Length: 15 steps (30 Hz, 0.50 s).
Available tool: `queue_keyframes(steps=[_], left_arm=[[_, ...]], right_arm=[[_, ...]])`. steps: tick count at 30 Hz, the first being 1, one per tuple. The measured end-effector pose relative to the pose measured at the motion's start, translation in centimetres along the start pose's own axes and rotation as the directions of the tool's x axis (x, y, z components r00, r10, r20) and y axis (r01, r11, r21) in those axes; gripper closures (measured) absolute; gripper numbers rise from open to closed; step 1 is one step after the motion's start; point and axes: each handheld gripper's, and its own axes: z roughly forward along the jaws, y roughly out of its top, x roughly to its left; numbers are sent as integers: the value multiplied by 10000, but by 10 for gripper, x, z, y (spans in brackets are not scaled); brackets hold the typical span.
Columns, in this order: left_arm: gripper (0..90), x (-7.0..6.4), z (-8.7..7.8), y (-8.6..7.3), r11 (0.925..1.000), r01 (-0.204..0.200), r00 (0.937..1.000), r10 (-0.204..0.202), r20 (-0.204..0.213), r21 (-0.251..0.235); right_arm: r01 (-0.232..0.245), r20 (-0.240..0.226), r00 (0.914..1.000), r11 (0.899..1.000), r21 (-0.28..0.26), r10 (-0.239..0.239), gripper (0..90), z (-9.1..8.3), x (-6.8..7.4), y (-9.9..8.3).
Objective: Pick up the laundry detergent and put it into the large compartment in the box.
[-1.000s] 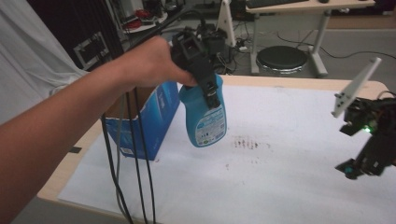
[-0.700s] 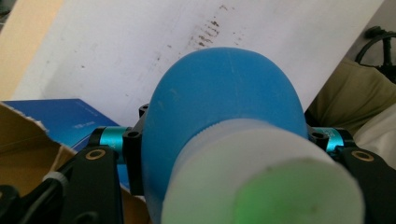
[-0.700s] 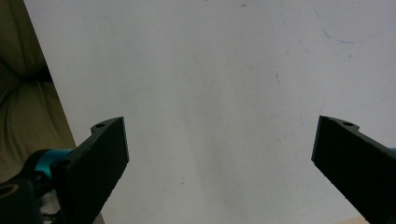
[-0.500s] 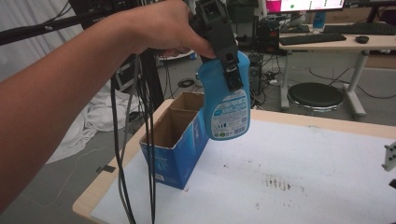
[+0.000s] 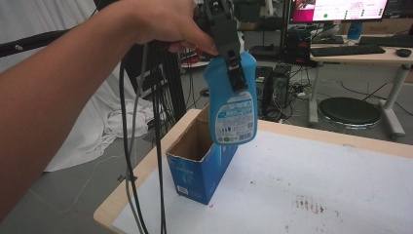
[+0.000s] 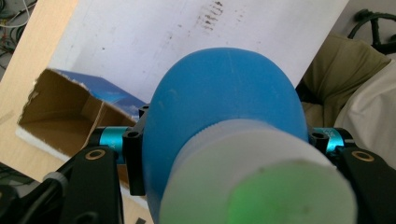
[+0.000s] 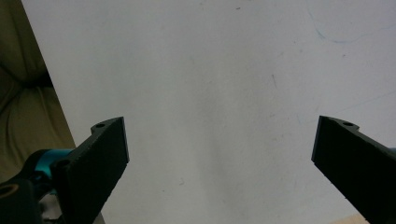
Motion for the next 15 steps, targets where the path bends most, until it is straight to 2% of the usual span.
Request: queue_keyframes(steps=[5, 9, 15], left_arm=[[383, 13, -5, -15, 10000, 13, 9996, -14, -297, -34], [382, 21, -5, -25, 9996, -294, 9979, 294, -578, 15], [383, 33, -2, -38, 9976, -693, 9950, 694, -721, 43]], right_arm=[[3, 7, 10000, 10000, 30, -3, 29, -1, 0, 0], [-104, 41, 9999, 9999, 109, 104, 29, 0, 0, 0], [-128, 104, 9999, 9998, 178, 126, 29, 2, -1, 1]])
